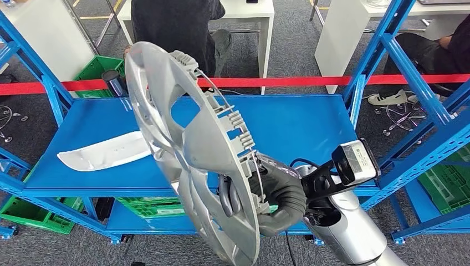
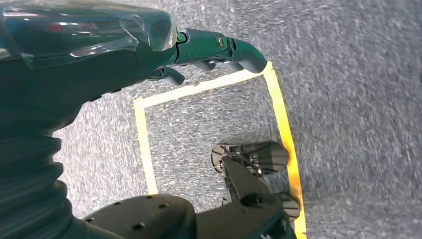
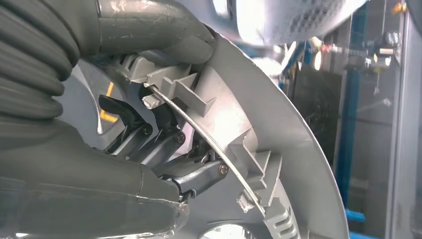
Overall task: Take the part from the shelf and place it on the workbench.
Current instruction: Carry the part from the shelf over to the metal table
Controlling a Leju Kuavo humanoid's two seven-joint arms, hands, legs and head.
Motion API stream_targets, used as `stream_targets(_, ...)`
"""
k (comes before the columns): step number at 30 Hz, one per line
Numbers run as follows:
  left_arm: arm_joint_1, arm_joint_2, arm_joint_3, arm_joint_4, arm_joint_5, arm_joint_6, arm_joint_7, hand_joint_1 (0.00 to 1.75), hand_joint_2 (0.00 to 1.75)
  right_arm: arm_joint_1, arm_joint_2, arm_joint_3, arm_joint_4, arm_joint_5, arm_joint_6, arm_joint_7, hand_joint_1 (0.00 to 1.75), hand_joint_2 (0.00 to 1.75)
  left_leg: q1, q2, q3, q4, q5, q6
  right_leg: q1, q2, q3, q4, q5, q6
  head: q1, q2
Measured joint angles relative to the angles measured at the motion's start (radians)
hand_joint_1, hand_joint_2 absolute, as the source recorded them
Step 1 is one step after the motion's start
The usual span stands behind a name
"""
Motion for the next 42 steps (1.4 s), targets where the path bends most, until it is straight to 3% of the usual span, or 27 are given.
stream_targets(2, -0.001, 0.0, -0.001, 0.0, -0.004, 0.001, -0.003, 0.0, 1.75, 0.005, -0.002, 0.002, -0.009, -0.011, 0.025, 0.0, 1.75, 1.75, 0.005, 0.003, 0.011, -0.02, 0.014, 0.011, 0.003, -0.001, -0.02, 0.039, -0.022, 0.0, 0.002, 0.0)
stream_targets(5, -0.003, -0.002, -0.003, 0.0, -0.012, 0.001, -0.004, 0.0, 1.75, 0.019, -0.009, 0.004, -0.024, -0.016, 0.056, -0.002, 1.75, 1.75, 0.004, 0.004, 0.015, -0.028, 0.021, 0.017, 0.003, -0.002, -0.104, 0.222, -0.099, -0.007, 0.003, 0.0)
stream_targets(6, -0.003, -0.002, -0.004, 0.0, -0.014, 0.0, -0.004, 0.0, 1.75, 0.026, -0.012, 0.005, -0.028, -0.014, 0.064, -0.002, 1.75, 1.75, 0.004, 0.004, 0.015, -0.028, 0.021, 0.016, 0.002, -0.002, -0.125, 0.267, -0.112, -0.004, 0.003, 0.0)
stream_targets(7, -0.003, -0.002, -0.006, 0.0, -0.017, -0.001, -0.004, 0.0, 1.75, 0.033, -0.015, 0.006, -0.032, -0.011, 0.072, -0.002, 1.75, 1.75, 0.003, 0.003, 0.014, -0.027, 0.021, 0.016, 0.002, -0.002, -0.128, 0.274, -0.11, 0.003, 0.003, 0.0)
stream_targets(8, -0.003, -0.003, -0.008, 0.0, -0.018, -0.003, -0.004, 0.0, 1.75, 0.037, -0.018, 0.007, -0.036, -0.007, 0.08, -0.001, 1.75, 1.75, 0.003, 0.002, 0.014, -0.024, 0.02, 0.014, 0.001, -0.003, -0.11, 0.238, -0.092, 0.011, 0.003, 0.0)
stream_targets(10, -0.003, -0.005, -0.014, 0.0, -0.02, -0.006, -0.004, 0.0, 1.75, 0.042, -0.023, 0.008, -0.045, 0.0, 0.093, -0.001, 1.75, 1.75, 0.002, 0.0, 0.013, -0.016, 0.014, 0.008, 0.001, -0.006, -0.037, 0.095, -0.04, 0.022, 0.003, 0.0)
stream_targets(12, -0.003, -0.005, -0.019, 0.0, -0.021, -0.009, -0.005, 0.0, 1.75, 0.045, -0.025, 0.009, -0.054, 0.002, 0.101, -0.001, 1.75, 1.75, -0.001, -0.001, 0.009, -0.005, 0.008, -0.001, 0.003, -0.007, 0.01, 0.003, -0.011, 0.014, 0.002, 0.0)
stream_targets(16, 0.001, -0.005, -0.028, 0.0, -0.029, -0.025, -0.005, 0.0, 1.75, 0.061, -0.03, 0.015, -0.063, 0.004, 0.109, -0.001, 1.75, 1.75, -0.001, -0.002, 0.002, 0.01, -0.002, -0.017, 0.0, -0.006, 0.014, -0.006, 0.001, -0.008, 0.002, 0.0)
stream_targets(18, 0.003, -0.004, -0.033, 0.0, -0.034, -0.032, -0.004, 0.0, 1.75, 0.07, -0.03, 0.02, -0.064, 0.003, 0.107, 0.002, 1.75, 1.75, 0.005, -0.002, -0.025, 0.081, -0.058, -0.031, -0.006, -0.007, 0.01, -0.007, 0.007, -0.017, 0.0, 0.0)
stream_targets(20, 0.003, -0.004, -0.039, 0.0, -0.036, -0.03, -0.002, 0.0, 1.75, 0.079, -0.03, 0.024, -0.064, -0.002, 0.103, 0.007, 1.75, 1.75, 0.011, -0.002, -0.077, 0.216, -0.135, -0.043, -0.005, -0.007, 0.001, -0.007, 0.013, -0.023, -0.002, 0.0)
stream_targets(21, 0.002, -0.003, -0.042, 0.0, -0.036, -0.027, -0.001, 0.0, 1.75, 0.084, -0.03, 0.026, -0.064, -0.004, 0.101, 0.011, 1.75, 1.75, 0.014, -0.002, -0.097, 0.27, -0.157, -0.046, -0.004, -0.007, -0.005, -0.007, 0.017, -0.025, -0.002, 0.0)
stream_targets(22, 0.001, -0.003, -0.043, 0.0, -0.036, -0.023, 0.0, 0.0, 1.75, 0.089, -0.03, 0.027, -0.063, -0.006, 0.099, 0.016, 1.75, 1.75, 0.015, -0.002, -0.1, 0.289, -0.161, -0.047, -0.003, -0.007, -0.01, -0.007, 0.021, -0.025, -0.002, 0.0)
stream_targets(23, -0.001, -0.002, -0.044, 0.0, -0.036, -0.018, 0.003, 0.0, 1.75, 0.093, -0.03, 0.027, -0.063, -0.008, 0.097, 0.021, 1.75, 1.75, 0.016, -0.002, -0.08, 0.263, -0.144, -0.046, -0.002, -0.007, -0.014, -0.007, 0.025, -0.024, -0.002, 0.0)
stream_targets(26, -0.015, 0.002, -0.045, -0.001, -0.033, 0.004, 0.015, 0.0, 1.75, 0.1, -0.029, 0.026, -0.064, -0.011, 0.095, 0.034, 1.75, 1.75, 0.012, -0.004, 0.049, 0.051, -0.067, -0.028, -0.001, -0.006, -0.022, -0.008, 0.039, -0.016, -0.001, 0.0)
stream_targets(28, -0.024, 0.004, -0.045, -0.002, -0.032, 0.015, 0.018, 0.0, 1.75, 0.102, -0.027, 0.025, -0.066, -0.012, 0.096, 0.037, 1.75, 1.75, 0.003, -0.006, 0.083, -0.013, -0.053, -0.015, -0.002, -0.007, -0.024, -0.01, 0.05, -0.005, -0.001, 0.0)
stream_targets(30, -0.028, 0.006, -0.045, -0.004, -0.031, 0.02, 0.02, 0.0, 1.75, 0.105, -0.026, 0.024, -0.067, -0.013, 0.098, 0.039, 1.75, 1.75, -0.002, -0.004, 0.077, -0.019, -0.037, -0.002, -0.004, -0.008, -0.025, -0.017, 0.063, 0.008, -0.002, 0.0)
stream_targets(32, -0.031, 0.005, -0.045, -0.004, -0.029, 0.021, 0.021, 0.0, 1.75, 0.108, -0.027, 0.023, -0.069, -0.014, 0.1, 0.039, 1.75, 1.75, 0.001, 0.002, 0.067, -0.038, -0.009, 0.012, -0.001, -0.007, -0.04, -0.002, 0.046, 0.011, 0.0, 0.0)
stream_targets(33, -0.033, 0.004, -0.045, -0.005, -0.029, 0.022, 0.021, 0.0, 1.75, 0.109, -0.027, 0.023, -0.07, -0.014, 0.1, 0.039, 1.75, 1.75, 0.003, 0.005, 0.058, -0.046, 0.007, 0.016, 0.001, -0.007, -0.058, 0.032, 0.016, 0.005, 0.001, 0.0)
stream_targets(35, -0.036, 0.003, -0.045, -0.005, -0.029, 0.022, 0.022, 0.0, 1.75, 0.112, -0.029, 0.022, -0.07, -0.015, 0.1, 0.039, 1.75, 1.75, 0.003, 0.007, 0.032, -0.048, 0.03, 0.021, 0.001, -0.007, -0.101, 0.159, -0.07, -0.007, 0.002, 0.0)
stream_targets(37, -0.036, 0.002, -0.045, -0.006, -0.029, 0.02, 0.022, 0.0, 1.75, 0.117, -0.031, 0.022, -0.069, -0.016, 0.101, 0.04, 1.75, 1.75, 0.0, 0.009, 0.004, -0.045, 0.048, 0.02, 0.001, -0.007, -0.115, 0.261, -0.112, -0.001, 0.002, 0.0)
stream_targets(38, -0.036, 0.002, -0.045, -0.006, -0.031, 0.017, 0.024, 0.0, 1.75, 0.118, -0.032, 0.022, -0.069, -0.017, 0.101, 0.04, 1.75, 1.75, -0.001, 0.01, -0.01, -0.042, 0.057, 0.018, 0.001, -0.007, -0.096, 0.263, -0.106, 0.008, 0.002, 0.0)
stream_targets(40, -0.036, 0.004, -0.047, -0.01, -0.036, 0.009, 0.03, 0.0, 1.75, 0.118, -0.03, 0.021, -0.069, -0.022, 0.102, 0.04, 1.75, 1.75, -0.001, 0.01, -0.035, -0.031, 0.07, 0.012, 0.001, -0.008, -0.004, 0.155, -0.074, 0.023, 0.002, 0.0)
stream_targets(42, -0.036, 0.01, -0.049, -0.013, -0.041, 0.004, 0.036, 0.0, 1.75, 0.118, -0.023, 0.02, -0.069, -0.025, 0.104, 0.039, 1.75, 1.75, -0.004, 0.01, -0.057, -0.015, 0.079, 0.004, 0.004, -0.008, 0.091, 0.021, -0.071, 0.018, 0.001, 0.0)
